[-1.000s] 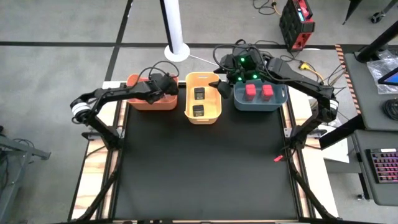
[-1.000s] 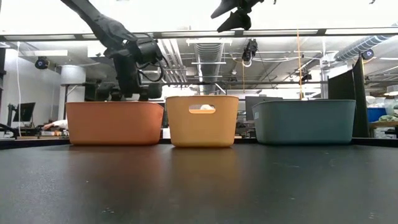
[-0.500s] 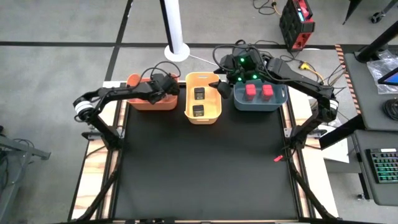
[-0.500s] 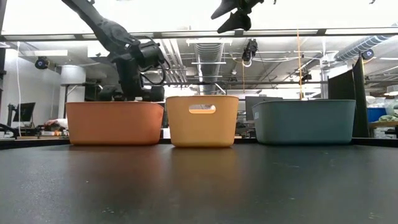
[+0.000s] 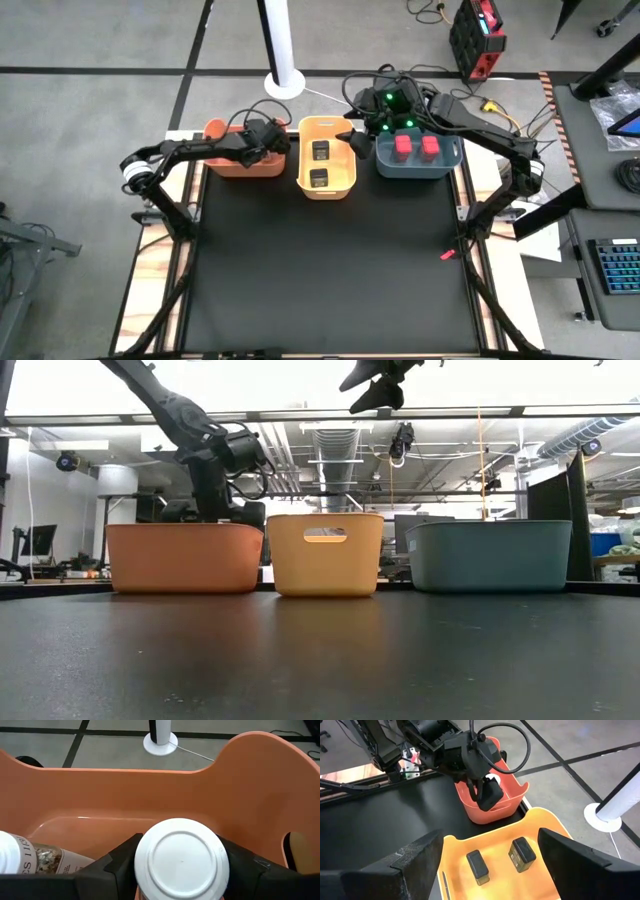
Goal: Sort spices by type
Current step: Put the white spice bottle into the orange bin
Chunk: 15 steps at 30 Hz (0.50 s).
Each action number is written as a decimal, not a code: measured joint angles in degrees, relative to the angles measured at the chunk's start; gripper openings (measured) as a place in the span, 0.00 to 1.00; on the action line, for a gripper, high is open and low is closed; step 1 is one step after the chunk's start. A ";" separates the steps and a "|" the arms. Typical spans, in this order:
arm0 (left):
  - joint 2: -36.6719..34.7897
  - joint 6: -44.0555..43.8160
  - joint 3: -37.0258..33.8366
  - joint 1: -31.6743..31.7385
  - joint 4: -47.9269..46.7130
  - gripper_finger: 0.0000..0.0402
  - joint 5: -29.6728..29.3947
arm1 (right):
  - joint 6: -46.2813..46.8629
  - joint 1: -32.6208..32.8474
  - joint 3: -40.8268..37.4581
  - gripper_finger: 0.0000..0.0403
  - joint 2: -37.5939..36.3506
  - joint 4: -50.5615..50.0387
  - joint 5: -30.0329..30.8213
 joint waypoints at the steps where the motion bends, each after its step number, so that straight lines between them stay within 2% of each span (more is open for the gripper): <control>1: 0.00 0.00 0.00 0.00 0.00 0.50 -0.01 | -0.01 0.00 0.00 0.78 0.00 0.00 0.00; 6: 0.00 0.02 0.00 0.02 0.00 0.50 0.00 | -0.01 0.00 -0.02 0.77 0.00 0.00 0.00; 15: 0.00 0.46 0.00 0.02 0.00 0.51 0.02 | 0.21 0.00 -0.20 0.82 0.00 0.00 0.02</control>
